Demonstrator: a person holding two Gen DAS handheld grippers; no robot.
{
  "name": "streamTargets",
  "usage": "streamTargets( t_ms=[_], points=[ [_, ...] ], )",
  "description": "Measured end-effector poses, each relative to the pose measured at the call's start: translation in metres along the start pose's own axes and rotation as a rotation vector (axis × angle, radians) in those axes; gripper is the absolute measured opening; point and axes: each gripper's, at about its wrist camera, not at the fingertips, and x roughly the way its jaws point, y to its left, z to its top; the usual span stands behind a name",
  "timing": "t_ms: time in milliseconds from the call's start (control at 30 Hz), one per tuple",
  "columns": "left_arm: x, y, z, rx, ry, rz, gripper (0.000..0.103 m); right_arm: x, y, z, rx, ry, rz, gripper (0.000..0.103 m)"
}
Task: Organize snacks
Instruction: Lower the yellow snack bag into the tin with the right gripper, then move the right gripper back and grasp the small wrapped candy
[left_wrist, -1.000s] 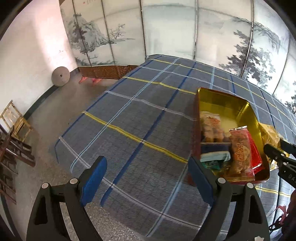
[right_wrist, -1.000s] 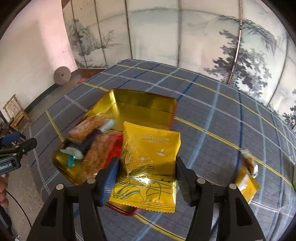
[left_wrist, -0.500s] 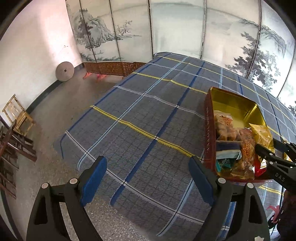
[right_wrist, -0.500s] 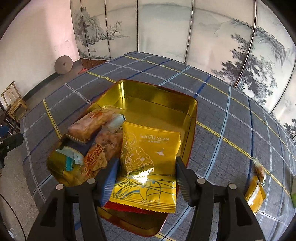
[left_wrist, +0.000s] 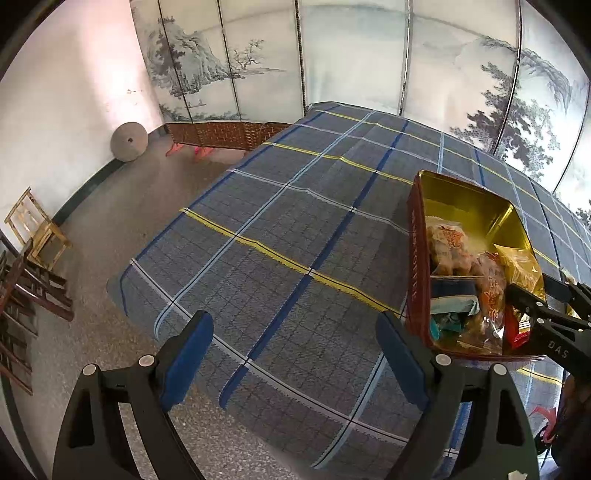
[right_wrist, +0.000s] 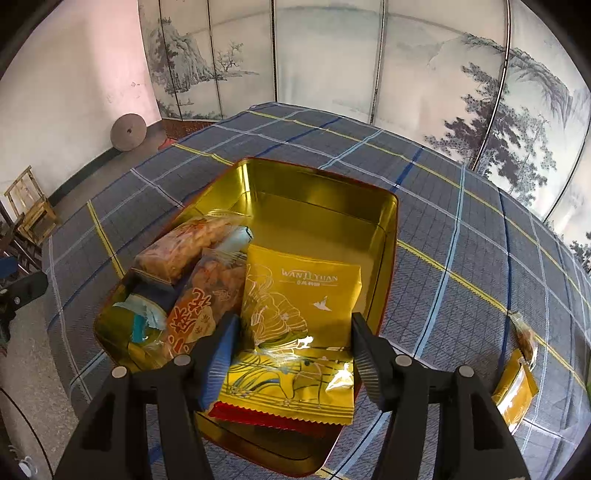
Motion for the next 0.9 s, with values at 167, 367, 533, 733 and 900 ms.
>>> streamTargets(
  t_ms=[167, 367, 533, 733, 900],
  points=[
    [-0.002, -0.007, 0.0, 0.009, -0.003, -0.003, 0.088, -0.004, -0.004, -0.001, -0.001, -0.004, 0.02, 0.062],
    [-0.006, -0.017, 0.0, 0.025, -0.007, -0.014, 0.088, -0.013, -0.009, -0.003, -0.013, -0.017, 0.02, 0.063],
    [-0.01, -0.029, 0.001, 0.052, -0.016, -0.028, 0.088, -0.024, -0.02, -0.003, 0.008, -0.038, 0.05, 0.063],
    [-0.016, -0.048, 0.003, 0.088, -0.029, -0.049, 0.088, -0.042, -0.058, -0.007, 0.055, -0.078, 0.046, 0.063],
    [-0.019, -0.068, 0.005, 0.125, -0.03, -0.068, 0.088, -0.047, -0.12, -0.018, 0.083, -0.078, -0.054, 0.063]
  ],
)
